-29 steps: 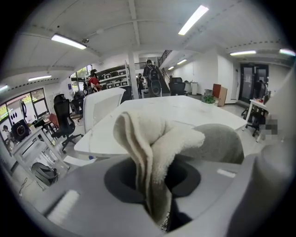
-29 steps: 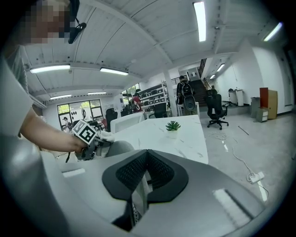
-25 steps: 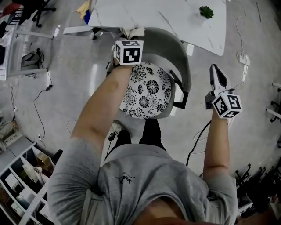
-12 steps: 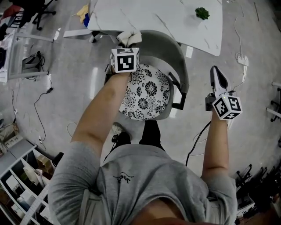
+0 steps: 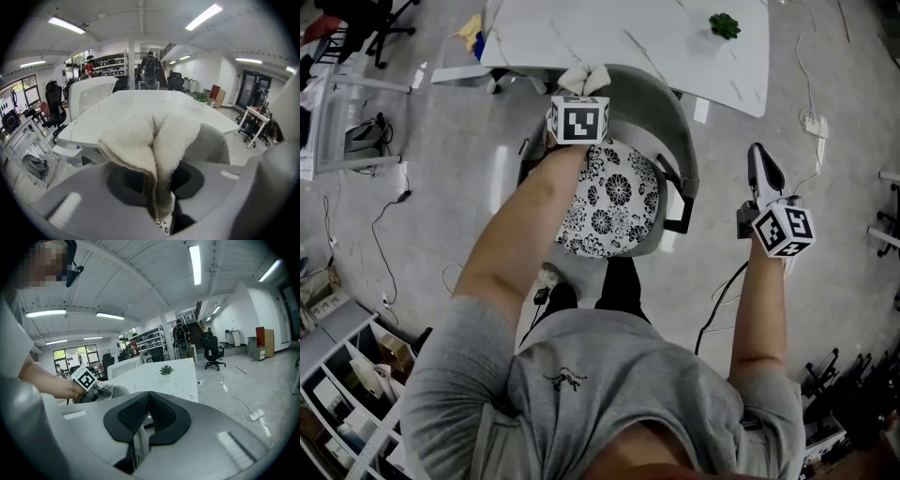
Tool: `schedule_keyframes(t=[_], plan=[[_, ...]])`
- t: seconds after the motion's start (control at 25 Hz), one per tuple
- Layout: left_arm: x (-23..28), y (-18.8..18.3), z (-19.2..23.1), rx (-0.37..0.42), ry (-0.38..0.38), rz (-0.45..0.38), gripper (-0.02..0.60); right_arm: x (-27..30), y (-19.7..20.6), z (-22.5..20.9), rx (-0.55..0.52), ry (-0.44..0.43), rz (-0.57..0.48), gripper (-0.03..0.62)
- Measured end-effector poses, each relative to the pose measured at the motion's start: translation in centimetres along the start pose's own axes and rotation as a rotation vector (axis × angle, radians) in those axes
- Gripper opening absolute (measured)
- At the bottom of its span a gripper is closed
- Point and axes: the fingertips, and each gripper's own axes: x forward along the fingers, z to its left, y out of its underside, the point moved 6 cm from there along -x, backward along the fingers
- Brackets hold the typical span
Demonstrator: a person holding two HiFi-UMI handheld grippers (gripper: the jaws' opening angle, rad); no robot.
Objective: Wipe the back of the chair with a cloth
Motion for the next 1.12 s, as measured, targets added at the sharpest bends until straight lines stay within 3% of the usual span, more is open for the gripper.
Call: schedule_keyframes(t=[0.28, 0.52, 0.72, 0.8, 0.88, 1.04, 1.12], plan=[[1.4, -1.9, -8.3, 0.132, 0.126, 0.007, 0.144, -1.0, 0.3, -1.1, 0.008, 0.016, -0.003, 0.003], [2.1, -0.8, -13.8, 0.288, 0.230, 0.072, 0.144, -1.9, 0.6, -2.1, 0.016, 0.027, 0.003, 0.005], [2.0, 0.4, -16.4, 0.332, 0.369, 0.129, 0.144, -2.3, 0.5, -1.9, 0.016, 0.033, 0.002, 0.005], [1.3, 0.7, -15.8, 0.302, 0.396, 0.117, 0.144, -2.2, 0.4, -1.6, 0.018, 0.032, 0.002, 0.005], [0.4, 1.3, -13.1, 0.228, 0.354, 0.107, 0.144, -1.8, 0.2, -1.0, 0.015, 0.024, 0.004, 0.005], [-1.1, 5.1, -5.2, -0.023, 0.247, 0.135, 0.144, -0.5, -0.1, 0.8, -0.002, -0.009, 0.009, 0.005], [-1.8, 6.9, -1.2, -0.109, 0.195, 0.142, 0.144, 0.4, -0.4, 1.9, -0.010, -0.028, 0.013, 0.005]])
